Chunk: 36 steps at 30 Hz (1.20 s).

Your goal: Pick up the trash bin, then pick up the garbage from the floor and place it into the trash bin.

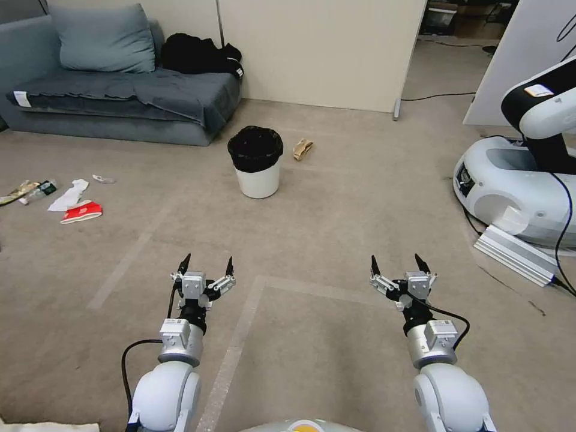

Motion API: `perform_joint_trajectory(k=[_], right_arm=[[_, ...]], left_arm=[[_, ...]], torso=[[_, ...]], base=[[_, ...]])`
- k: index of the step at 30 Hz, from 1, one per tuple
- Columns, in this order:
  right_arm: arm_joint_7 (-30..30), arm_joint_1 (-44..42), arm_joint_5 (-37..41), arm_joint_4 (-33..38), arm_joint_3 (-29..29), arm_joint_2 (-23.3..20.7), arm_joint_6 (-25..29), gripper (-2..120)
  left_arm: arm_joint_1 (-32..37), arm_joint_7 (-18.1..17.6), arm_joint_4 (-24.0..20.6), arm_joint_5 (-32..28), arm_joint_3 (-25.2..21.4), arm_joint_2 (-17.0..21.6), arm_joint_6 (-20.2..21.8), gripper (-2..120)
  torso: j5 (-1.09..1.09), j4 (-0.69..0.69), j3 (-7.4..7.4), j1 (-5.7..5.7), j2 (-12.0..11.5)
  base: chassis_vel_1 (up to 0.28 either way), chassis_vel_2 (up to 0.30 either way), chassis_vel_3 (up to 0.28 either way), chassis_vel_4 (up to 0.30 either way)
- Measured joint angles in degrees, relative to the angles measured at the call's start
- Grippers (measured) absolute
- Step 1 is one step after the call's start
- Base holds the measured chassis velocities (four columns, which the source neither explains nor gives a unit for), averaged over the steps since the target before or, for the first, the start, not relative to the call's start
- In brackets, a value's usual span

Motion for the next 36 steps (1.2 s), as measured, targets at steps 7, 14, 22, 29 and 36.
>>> perform_joint_trajectory(k=[7,14,22,29,36], right_arm=[[0.0,0.0,0.0,0.0,0.0,0.0,0.0,100],[0.2,-2.3,-2.0,2.9,-0.2,1.0,1.0,100],[1.4,-13.0,-11.0,17.3,-1.7,6.0,6.9,100],[0.8,-12.3,-8.8,18.0,-1.9,6.2,9.8,100],[0.2,-11.9,-7.3,18.0,-1.8,6.2,10.0,100]], left_arm=[[0.0,0.0,0.0,0.0,0.0,0.0,0.0,100],[0.8,-0.3,-1.5,0.8,-0.1,0.0,1.1,99],[8.5,-4.7,-15.7,8.8,-2.2,-0.5,12.1,99],[12.5,-8.2,-22.4,10.8,-1.9,-1.4,17.2,99],[12.8,-9.1,-22.4,10.4,-1.3,-1.7,17.1,99]], torso=[[0.00,0.00,0.00,0.00,0.0],[-0.01,-0.01,0.01,0.00,0.0],[-0.04,-0.02,0.00,0.00,0.0],[0.00,0.00,-0.01,-0.01,0.0],[0.00,0.00,0.00,0.00,0.0]], base=[[0.000,0.000,0.000,0.000],[0.000,0.000,0.000,0.000],[0.000,0.000,0.000,0.000],[0.000,0.000,0.000,0.000],[0.000,0.000,0.000,0.000]])
